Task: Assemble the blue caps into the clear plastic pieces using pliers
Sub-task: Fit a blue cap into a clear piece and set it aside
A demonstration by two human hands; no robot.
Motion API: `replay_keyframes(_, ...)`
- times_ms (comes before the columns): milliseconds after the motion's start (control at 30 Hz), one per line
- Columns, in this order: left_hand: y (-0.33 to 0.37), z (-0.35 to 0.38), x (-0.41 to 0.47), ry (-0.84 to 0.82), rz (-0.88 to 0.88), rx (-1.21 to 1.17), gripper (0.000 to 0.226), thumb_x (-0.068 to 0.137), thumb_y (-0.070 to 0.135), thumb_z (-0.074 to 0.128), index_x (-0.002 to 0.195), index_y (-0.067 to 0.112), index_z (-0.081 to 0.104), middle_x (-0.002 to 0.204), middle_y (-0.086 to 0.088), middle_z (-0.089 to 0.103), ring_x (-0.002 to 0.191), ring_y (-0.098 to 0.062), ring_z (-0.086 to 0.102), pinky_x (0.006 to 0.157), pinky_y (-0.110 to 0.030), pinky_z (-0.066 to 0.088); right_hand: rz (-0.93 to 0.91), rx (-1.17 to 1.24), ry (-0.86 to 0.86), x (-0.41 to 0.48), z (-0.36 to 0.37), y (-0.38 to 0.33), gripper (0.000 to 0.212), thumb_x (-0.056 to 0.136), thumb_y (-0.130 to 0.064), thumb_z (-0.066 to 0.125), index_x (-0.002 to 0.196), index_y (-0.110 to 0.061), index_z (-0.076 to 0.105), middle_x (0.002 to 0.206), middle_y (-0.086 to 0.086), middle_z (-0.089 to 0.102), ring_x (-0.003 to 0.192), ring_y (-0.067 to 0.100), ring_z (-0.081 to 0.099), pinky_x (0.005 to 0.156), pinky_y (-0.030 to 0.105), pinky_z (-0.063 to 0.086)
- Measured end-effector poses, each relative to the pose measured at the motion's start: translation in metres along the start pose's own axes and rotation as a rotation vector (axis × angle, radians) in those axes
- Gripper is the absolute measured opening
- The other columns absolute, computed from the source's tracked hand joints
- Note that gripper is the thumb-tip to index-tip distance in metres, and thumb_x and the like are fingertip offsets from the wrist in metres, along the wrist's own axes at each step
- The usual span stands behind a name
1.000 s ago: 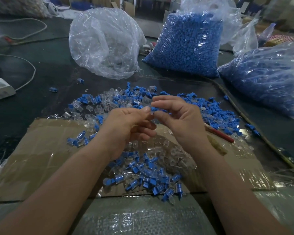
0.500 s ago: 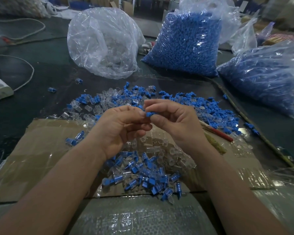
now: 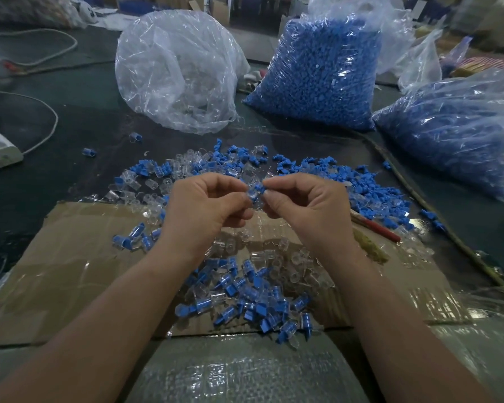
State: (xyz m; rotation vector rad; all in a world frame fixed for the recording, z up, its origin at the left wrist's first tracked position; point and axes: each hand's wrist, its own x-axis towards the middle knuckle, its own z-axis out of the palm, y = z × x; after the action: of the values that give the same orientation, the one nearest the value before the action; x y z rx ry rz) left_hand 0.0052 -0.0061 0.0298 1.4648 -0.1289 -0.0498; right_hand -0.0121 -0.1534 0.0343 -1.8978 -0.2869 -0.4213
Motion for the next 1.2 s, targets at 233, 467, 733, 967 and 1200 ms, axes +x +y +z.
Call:
replay_keyframes(233,-0.0027,0.003,-0.0036,0.049,0.208,0.295,0.024,0.075,0.002,0.07,0.077,0.025,0.063,0.067,0.004,0.067,0.058,-0.005,0.066,0.055,-0.013,0.051,-0.001,-0.151,-0.022,-0.0002,0.0021,0.0051,0.015,0.079,-0.006,0.069,0.084,-0.02,0.071,0.069,-0.016,0.065,0.062,0.002,0.064,0.06,0.017,0.054)
replay_keyframes(467,-0.0006,0.0038,-0.0071,0.035,0.262,0.382,0.033,0.077,0.004,0.069,0.077,0.036,0.063,0.067,0.017,0.065,0.061,0.002,0.064,0.057,-0.008,0.049,-0.048,-0.184,-0.072,-0.001,0.0042,0.0055,0.019,0.079,-0.011,0.069,0.087,-0.028,0.066,0.07,-0.018,0.062,0.064,0.002,0.063,0.06,0.015,0.053)
replay_keyframes(733,-0.0003,0.0023,-0.0045,0.004,0.226,0.259,0.03,0.078,0.0,0.067,0.076,0.029,0.064,0.063,0.007,0.068,0.059,-0.004,0.064,0.056,-0.012,0.051,-0.01,-0.07,-0.047,0.0002,0.0044,0.0042,0.024,0.071,-0.017,0.075,0.081,-0.034,0.061,0.073,-0.017,0.063,0.07,-0.003,0.063,0.063,0.009,0.048)
replay_keyframes(967,-0.0004,0.0007,-0.0034,-0.045,0.21,0.198,0.025,0.077,0.001,0.067,0.075,0.025,0.065,0.067,0.008,0.069,0.058,-0.005,0.064,0.056,-0.014,0.051,0.087,0.143,-0.106,0.0014,0.0018,0.0024,0.019,0.066,-0.018,0.072,0.083,-0.023,0.067,0.079,-0.009,0.069,0.075,0.007,0.067,0.067,0.016,0.051)
replay_keyframes(1200,0.0,-0.0022,0.0003,-0.068,0.062,0.048,0.014,0.074,-0.001,0.066,0.075,0.012,0.065,0.059,0.001,0.068,0.052,-0.01,0.063,0.05,-0.016,0.05,0.035,0.168,-0.142,0.0011,0.0009,0.0038,0.024,0.068,-0.012,0.071,0.089,-0.023,0.068,0.082,-0.01,0.069,0.077,0.008,0.067,0.07,0.018,0.052)
